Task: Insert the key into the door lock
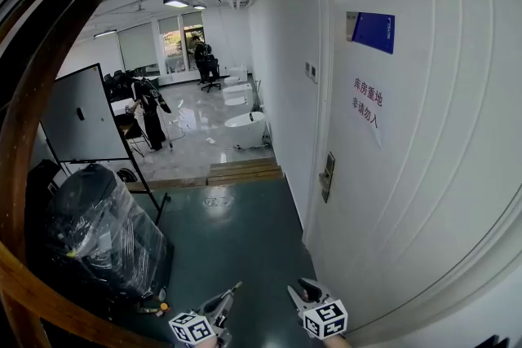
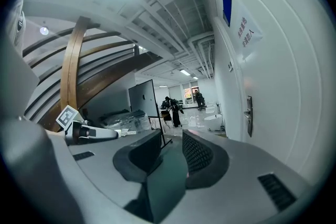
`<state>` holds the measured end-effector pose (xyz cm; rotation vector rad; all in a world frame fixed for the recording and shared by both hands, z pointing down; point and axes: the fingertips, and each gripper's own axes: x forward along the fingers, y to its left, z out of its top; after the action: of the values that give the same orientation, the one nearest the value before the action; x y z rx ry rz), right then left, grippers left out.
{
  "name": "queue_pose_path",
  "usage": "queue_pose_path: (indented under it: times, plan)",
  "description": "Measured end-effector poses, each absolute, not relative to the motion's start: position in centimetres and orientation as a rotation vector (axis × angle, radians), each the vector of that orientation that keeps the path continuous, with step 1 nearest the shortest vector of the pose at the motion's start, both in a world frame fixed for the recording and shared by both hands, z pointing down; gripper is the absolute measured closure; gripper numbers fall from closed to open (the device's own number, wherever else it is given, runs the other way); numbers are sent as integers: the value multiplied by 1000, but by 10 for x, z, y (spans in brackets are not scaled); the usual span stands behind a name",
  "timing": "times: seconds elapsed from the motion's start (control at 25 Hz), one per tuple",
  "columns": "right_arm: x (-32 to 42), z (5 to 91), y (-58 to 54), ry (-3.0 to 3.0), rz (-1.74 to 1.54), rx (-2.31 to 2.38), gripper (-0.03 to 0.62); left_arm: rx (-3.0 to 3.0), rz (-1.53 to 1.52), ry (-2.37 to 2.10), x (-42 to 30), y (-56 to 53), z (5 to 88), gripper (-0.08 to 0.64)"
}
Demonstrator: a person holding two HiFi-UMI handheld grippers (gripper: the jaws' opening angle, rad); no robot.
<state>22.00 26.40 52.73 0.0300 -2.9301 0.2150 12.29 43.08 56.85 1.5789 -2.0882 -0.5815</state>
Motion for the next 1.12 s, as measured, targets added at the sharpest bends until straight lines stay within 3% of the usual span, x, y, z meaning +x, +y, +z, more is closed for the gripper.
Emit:
queue_pose_path:
  times: [0.76, 1.12]
  plan:
    - [79, 524, 307, -2920, 161, 186, 483, 1726, -547, -1928, -12, 454, 572, 526]
    - [48, 545, 310, -2910, 180, 255, 483, 1736, -556, -1909, -64, 464, 589, 526]
